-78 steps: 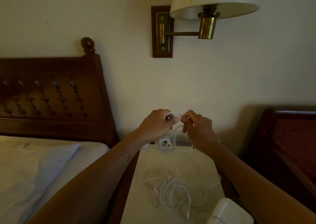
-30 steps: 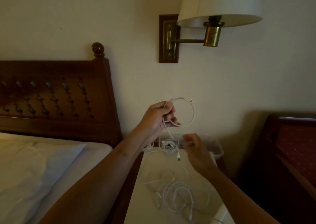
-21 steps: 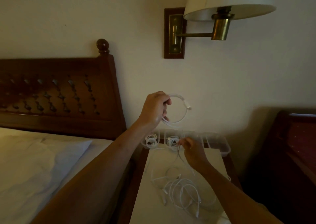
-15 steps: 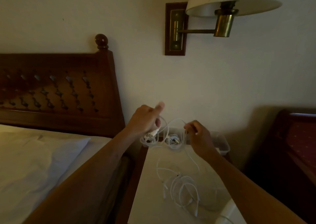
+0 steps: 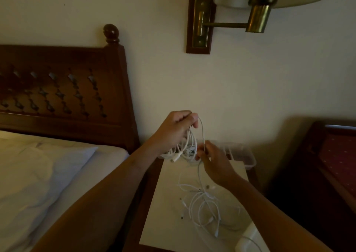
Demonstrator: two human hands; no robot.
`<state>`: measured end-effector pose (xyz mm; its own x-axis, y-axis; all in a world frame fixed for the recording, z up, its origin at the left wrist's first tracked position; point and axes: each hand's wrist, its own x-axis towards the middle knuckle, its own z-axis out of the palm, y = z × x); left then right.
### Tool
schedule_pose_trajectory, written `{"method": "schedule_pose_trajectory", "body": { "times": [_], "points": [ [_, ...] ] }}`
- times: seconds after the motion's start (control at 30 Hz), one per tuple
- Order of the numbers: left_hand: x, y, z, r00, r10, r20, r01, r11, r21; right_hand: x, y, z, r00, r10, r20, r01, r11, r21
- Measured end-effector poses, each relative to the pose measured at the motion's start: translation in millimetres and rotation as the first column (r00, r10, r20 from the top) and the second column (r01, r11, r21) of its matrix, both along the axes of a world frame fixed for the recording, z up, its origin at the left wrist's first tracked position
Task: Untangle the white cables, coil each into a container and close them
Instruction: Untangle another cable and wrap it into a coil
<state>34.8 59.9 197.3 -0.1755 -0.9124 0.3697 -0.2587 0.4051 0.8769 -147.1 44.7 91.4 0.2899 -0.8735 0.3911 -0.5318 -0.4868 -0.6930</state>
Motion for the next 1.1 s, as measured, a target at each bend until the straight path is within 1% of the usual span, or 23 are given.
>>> {"method": "schedule_pose_trajectory", "body": {
  "times": [0.07, 0.13, 0.17, 0.2, 0.23, 0.27, 0.3, 0.33, 0.37, 0.4, 0.43, 0.47, 0.5, 0.57, 0.63, 0.67, 0.73, 0.77, 0.83, 0.9, 1.0, 1.07, 1.1],
  "points": [
    [1.6, 2.2, 12.7, 0.996, -0.012, -0.086, 0.006, 0.998, -0.066, -1.1, 3.9, -23.0, 0.994, -0.044, -0.101, 0.049, 0.997, 0.054],
    [6.5, 3.7, 26.0, 0.979, -0.047, -0.197, 0.024, 0.993, -0.116, -5.7, 4.0, -40.3, 0.972, -0.107, -0.21, 0.124, 0.99, 0.068],
    [9.1, 4.1, 31.5, 0.969, -0.049, -0.243, 0.015, 0.99, -0.142, -8.5, 3.2, -45.1, 0.965, -0.127, -0.229, 0.147, 0.986, 0.072],
    [11.7, 3.2, 34.3, 0.963, -0.02, -0.269, -0.026, 0.985, -0.168, -10.6, 2.0, -46.8, 0.967, -0.136, -0.215, 0.158, 0.984, 0.087],
    [14.3, 1.4, 33.7, 0.966, 0.051, -0.254, -0.104, 0.975, -0.197, -12.0, 0.7, -46.1, 0.977, -0.141, -0.158, 0.16, 0.981, 0.111],
    [18.0, -1.4, 29.6, 0.971, 0.155, -0.18, -0.195, 0.953, -0.232, -13.3, -1.3, -43.8, 0.986, -0.153, -0.063, 0.16, 0.978, 0.134],
    [22.4, -4.9, 22.0, 0.963, 0.266, -0.037, -0.266, 0.928, -0.262, -14.8, -4.5, -40.6, 0.983, -0.179, 0.038, 0.172, 0.975, 0.143],
    [26.8, -8.4, 11.0, 0.923, 0.355, 0.145, -0.314, 0.917, -0.247, -17.1, -8.1, -36.0, 0.971, -0.208, 0.118, 0.191, 0.972, 0.137],
    [29.8, -10.3, -2.1, 0.862, 0.397, 0.316, -0.356, 0.917, -0.182, -19.2, -11.6, -29.8, 0.96, -0.226, 0.164, 0.207, 0.971, 0.121],
    [31.1, -9.8, -15.6, 0.808, 0.388, 0.443, -0.389, 0.916, -0.092, -21.1, -14.9, -23.3, 0.959, -0.221, 0.177, 0.207, 0.974, 0.095],
    [30.0, -8.4, -28.2, 0.777, 0.361, 0.516, -0.41, 0.912, -0.019, -22.4, -18.0, -16.3, 0.968, -0.199, 0.154, 0.194, 0.98, 0.05],
    [26.8, -6.6, -39.3, 0.776, 0.328, 0.538, -0.41, 0.911, 0.037, -22.5, -20.6, -10.1, 0.979, -0.183, 0.091, 0.185, 0.983, -0.015],
    [20.7, -4.9, -47.9, 0.811, 0.292, 0.507, -0.387, 0.918, 0.09, -21.4, -22.1, -3.9, 0.983, -0.183, -0.008, 0.181, 0.98, -0.083],
    [4.6, -4.6, -59.3, 0.916, 0.252, 0.313, -0.319, 0.929, 0.187, -15.3, -20.4, 7.1, 0.948, -0.209, -0.24, 0.169, 0.97, -0.177],
    [-8.3, -7.2, -65.0, 0.949, 0.277, 0.148, -0.305, 0.926, 0.222, -8.5, -18.6, 12.2, 0.867, -0.248, -0.431, 0.147, 0.956, -0.254],
    [-12.8, -7.2, -65.6, 0.953, 0.285, 0.099, -0.3, 0.932, 0.203, -6.3, -18.3, 13.0, 0.836, -0.26, -0.484, 0.132, 0.95, -0.283],
    [-19.5, -7.4, -64.4, 0.962, 0.267, 0.05, -0.271, 0.953, 0.132, -3.3, -16.6, 15.2, 0.813, -0.279, -0.511, 0.131, 0.943, -0.307],
    [-21.7, -8.6, -63.3, 0.964, 0.258, 0.059, -0.263, 0.96, 0.093, -1.7, -15.6, 16.5, 0.802, -0.292, -0.52, 0.141, 0.94, -0.311],
    [-25.2, -11.2, -58.9, 0.952, 0.288, 0.098, -0.292, 0.956, 0.026, 0.8, -12.5, 14.4, 0.787, -0.327, -0.523, 0.152, 0.924, -0.35],
    [-27.8, -13.3, -51.0, 0.936, 0.344, 0.079, -0.344, 0.939, -0.014, -0.2, -9.8, 5.3, 0.808, -0.339, -0.482, 0.174, 0.919, -0.353],
    [-25.2, -16.1, -27.9, 0.922, 0.383, -0.063, -0.385, 0.922, -0.036, -11.2, -9.4, -26.4, 0.842, -0.265, -0.47, 0.196, 0.962, -0.19],
    [-17.2, -17.0, -11.1, 0.91, 0.389, -0.144, -0.398, 0.917, -0.035, -20.1, -8.4, -44.5, 0.858, -0.27, -0.436, 0.233, 0.963, -0.138],
    [-13.0, -16.9, -3.9, 0.901, 0.38, -0.211, -0.393, 0.919, -0.023, -23.3, -7.0, -49.1, 0.86, -0.282, -0.424, 0.251, 0.959, -0.129]
  ]
}}
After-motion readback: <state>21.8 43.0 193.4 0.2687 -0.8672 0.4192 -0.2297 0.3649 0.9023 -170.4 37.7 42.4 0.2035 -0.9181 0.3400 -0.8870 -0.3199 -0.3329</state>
